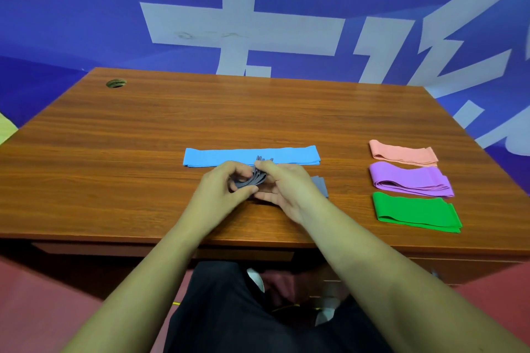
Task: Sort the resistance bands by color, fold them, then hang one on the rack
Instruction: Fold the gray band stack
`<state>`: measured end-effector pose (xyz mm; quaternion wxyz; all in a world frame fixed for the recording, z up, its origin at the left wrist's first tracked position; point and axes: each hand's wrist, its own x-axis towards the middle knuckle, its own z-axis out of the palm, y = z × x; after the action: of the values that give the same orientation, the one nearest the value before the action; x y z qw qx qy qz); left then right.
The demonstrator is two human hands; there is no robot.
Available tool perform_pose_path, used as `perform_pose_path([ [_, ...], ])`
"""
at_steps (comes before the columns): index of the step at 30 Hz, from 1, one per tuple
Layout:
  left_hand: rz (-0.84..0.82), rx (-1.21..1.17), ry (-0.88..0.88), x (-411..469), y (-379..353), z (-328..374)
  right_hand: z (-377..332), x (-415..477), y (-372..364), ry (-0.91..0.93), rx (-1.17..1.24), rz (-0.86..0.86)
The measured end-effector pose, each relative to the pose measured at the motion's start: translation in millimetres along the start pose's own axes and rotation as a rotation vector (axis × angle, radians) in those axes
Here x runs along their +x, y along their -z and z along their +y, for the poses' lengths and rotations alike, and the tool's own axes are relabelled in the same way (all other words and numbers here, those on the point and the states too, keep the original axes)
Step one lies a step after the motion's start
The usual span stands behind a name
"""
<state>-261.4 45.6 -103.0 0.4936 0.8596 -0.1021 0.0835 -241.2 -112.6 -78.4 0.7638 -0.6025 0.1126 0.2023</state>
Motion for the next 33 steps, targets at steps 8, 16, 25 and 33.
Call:
perform_pose_path([
  [8,-0.045,0.058,-0.13,3,2,-4,-10,1,10,-0.004,-0.078,0.07],
  [16,-0.218,0.013,0.054,17,2,-16,-36,-6,23,0.076,-0.103,-0.022],
  [25,-0.261,0.001,0.058,22,-16,-28,-35,-1,61,0.182,-0.434,0.261],
  [33,-0.201,0.135,-0.116,23,-21,-21,-16,5,77,0.153,-0.561,0.419],
])
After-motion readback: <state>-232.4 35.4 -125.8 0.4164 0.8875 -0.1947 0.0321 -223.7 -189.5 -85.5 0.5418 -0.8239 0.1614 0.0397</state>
